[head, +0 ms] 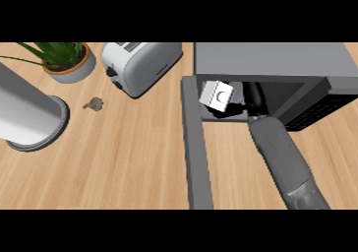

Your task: Pick up the milk, place it into the microwave and close the microwave

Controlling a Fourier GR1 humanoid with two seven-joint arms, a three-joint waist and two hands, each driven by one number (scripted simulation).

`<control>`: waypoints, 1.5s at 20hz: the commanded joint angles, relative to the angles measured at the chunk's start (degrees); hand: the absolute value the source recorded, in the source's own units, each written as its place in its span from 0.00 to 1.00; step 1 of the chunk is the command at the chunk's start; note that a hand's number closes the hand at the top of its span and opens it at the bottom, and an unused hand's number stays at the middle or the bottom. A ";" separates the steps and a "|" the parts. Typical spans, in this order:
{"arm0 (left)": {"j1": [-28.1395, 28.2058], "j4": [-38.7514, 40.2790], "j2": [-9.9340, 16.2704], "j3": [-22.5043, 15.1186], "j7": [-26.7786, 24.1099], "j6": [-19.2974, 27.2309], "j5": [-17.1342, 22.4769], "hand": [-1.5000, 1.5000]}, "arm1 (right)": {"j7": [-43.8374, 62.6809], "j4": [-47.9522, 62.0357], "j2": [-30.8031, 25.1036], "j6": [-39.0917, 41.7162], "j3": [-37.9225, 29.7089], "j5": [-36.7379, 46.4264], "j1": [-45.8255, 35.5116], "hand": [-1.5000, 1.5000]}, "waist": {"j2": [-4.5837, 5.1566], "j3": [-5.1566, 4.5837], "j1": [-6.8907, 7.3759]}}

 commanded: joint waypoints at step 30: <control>-8.11 7.42 2.43 -2.91 -1.05 -2.68 -4.92 0.00 | -0.09 37.18 -12.53 -35.82 -5.02 11.52 -20.14 0.00 | 3.45 -0.06 6.28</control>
